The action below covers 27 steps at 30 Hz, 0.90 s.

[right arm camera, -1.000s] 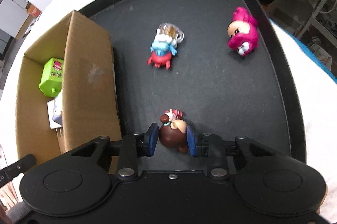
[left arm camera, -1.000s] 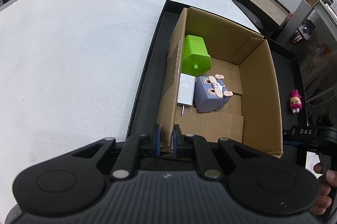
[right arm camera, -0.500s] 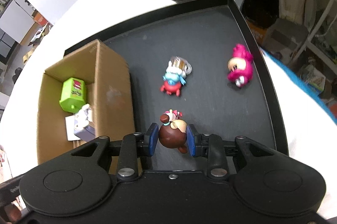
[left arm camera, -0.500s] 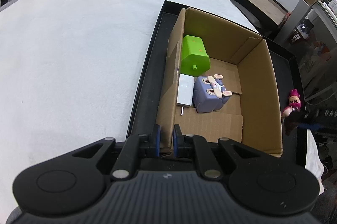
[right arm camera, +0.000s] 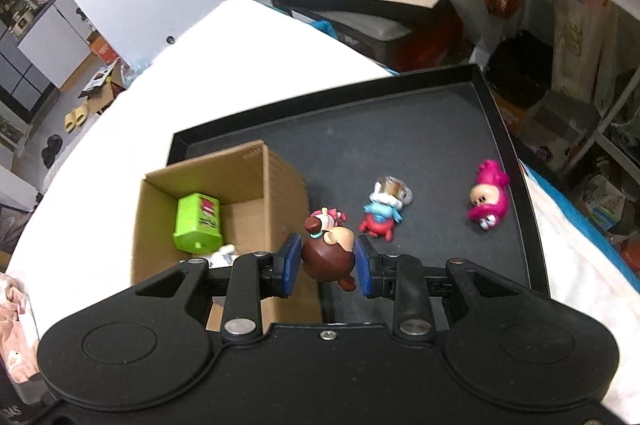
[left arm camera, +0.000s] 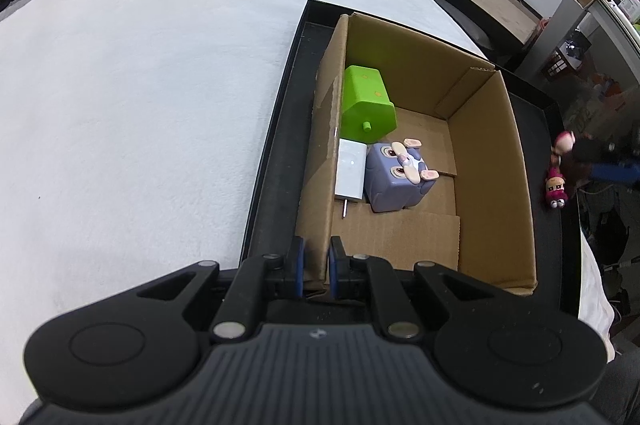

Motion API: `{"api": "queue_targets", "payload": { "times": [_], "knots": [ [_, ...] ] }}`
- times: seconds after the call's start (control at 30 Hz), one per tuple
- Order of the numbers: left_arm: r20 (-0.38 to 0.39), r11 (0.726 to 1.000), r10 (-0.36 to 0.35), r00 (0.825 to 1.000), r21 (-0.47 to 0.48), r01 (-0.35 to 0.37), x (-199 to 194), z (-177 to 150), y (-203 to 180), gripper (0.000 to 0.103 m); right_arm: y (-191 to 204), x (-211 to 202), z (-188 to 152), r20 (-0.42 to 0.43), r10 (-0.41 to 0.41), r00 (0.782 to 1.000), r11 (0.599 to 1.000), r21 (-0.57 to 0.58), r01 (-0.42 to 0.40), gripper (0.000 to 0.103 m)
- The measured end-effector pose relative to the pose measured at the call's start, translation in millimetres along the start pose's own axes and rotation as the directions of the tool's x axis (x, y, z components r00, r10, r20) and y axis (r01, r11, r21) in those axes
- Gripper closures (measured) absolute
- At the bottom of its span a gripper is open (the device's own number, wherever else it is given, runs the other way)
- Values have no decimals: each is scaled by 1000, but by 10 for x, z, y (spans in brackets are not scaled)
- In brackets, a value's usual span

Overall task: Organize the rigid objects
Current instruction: 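Carry the brown figure with the right gripper into the box and release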

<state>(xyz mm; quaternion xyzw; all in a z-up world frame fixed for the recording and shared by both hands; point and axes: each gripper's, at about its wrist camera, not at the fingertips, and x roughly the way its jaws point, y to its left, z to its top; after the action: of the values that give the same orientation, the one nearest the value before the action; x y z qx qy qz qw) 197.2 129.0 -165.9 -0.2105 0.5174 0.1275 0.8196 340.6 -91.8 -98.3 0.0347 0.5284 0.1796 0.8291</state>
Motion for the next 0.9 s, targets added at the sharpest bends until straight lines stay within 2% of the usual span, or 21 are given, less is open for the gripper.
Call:
{"api": "queue_targets", "payload": {
  "times": [0.37, 0.9],
  "knots": [
    [-2, 1000, -19, 1000, -2, 19, -1, 0, 42, 92, 365, -17, 106, 11, 37, 999, 998, -58, -36, 74],
    [-2, 999, -33, 999, -24, 33, -17, -3, 93, 91, 760, 291, 103, -40, 75, 996, 993, -92, -79, 74]
  ]
}}
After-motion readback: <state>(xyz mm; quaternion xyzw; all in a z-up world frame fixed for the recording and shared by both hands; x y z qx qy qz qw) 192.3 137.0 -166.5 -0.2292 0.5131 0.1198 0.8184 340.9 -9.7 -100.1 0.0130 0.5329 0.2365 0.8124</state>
